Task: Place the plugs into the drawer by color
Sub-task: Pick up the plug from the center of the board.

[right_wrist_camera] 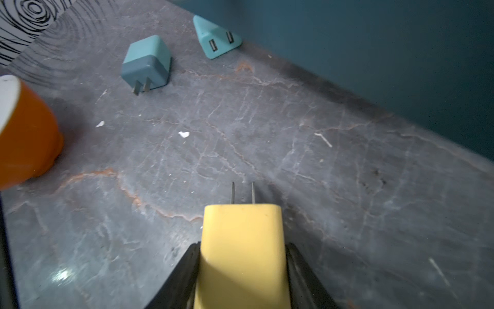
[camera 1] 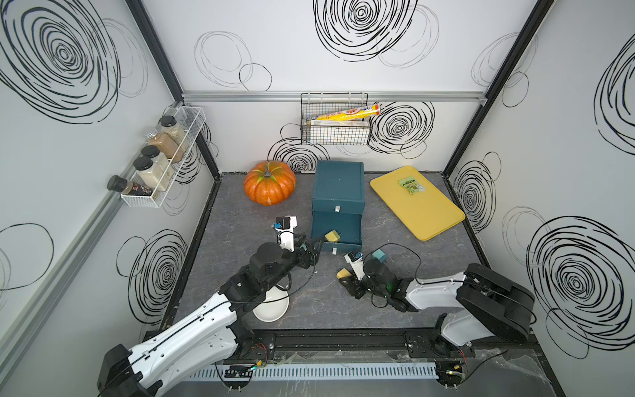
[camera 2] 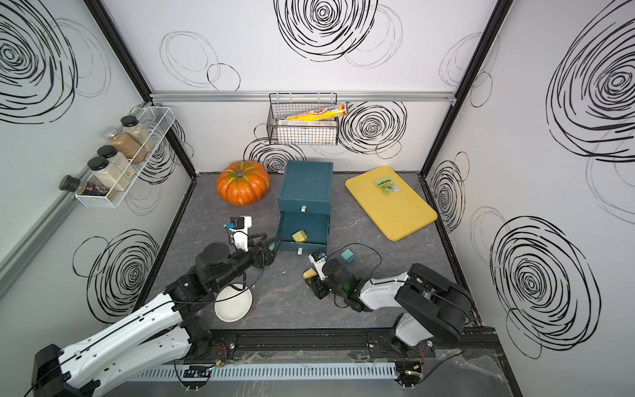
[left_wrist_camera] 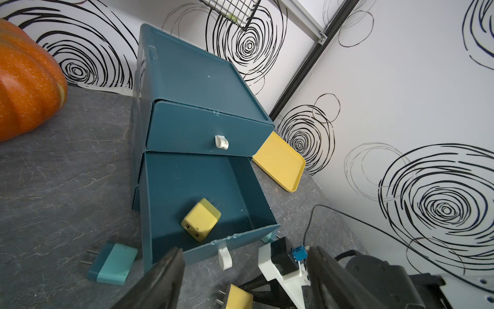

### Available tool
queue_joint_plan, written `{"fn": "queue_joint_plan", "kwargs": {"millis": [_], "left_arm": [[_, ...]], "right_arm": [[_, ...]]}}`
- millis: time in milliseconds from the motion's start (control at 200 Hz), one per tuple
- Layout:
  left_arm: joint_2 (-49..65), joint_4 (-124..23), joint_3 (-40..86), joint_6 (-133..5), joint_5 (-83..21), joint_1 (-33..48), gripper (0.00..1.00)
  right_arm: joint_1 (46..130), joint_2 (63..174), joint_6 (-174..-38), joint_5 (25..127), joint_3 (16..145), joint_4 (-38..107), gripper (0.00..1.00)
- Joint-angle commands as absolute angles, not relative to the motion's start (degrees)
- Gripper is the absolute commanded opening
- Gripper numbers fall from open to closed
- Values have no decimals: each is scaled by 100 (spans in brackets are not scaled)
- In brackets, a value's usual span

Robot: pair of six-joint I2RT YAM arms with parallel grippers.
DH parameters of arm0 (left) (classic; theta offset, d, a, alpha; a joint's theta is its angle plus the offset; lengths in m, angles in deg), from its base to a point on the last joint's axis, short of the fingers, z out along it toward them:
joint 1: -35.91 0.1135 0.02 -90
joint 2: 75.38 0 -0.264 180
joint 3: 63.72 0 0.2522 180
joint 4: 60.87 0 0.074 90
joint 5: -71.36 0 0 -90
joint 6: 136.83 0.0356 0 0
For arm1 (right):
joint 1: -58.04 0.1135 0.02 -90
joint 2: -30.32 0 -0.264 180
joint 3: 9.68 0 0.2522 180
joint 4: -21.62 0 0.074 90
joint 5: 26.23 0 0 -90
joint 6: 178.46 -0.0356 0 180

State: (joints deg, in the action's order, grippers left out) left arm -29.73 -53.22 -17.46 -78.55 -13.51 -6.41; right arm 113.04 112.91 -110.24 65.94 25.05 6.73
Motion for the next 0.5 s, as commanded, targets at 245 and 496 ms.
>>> {"fn": "queue_joint_plan", "kwargs": {"millis": [245, 496], "left_arm": [[-2951, -5585, -1690, -7840, -1383, -654, 79], [-2993, -5580, -1725, -7857, -1278, -659, 79]], "right_arm": [[11340, 9338, -11383, 7724, 2925, 2359, 10], [11338, 8524, -10976, 6956, 4159, 3984, 4]]}}
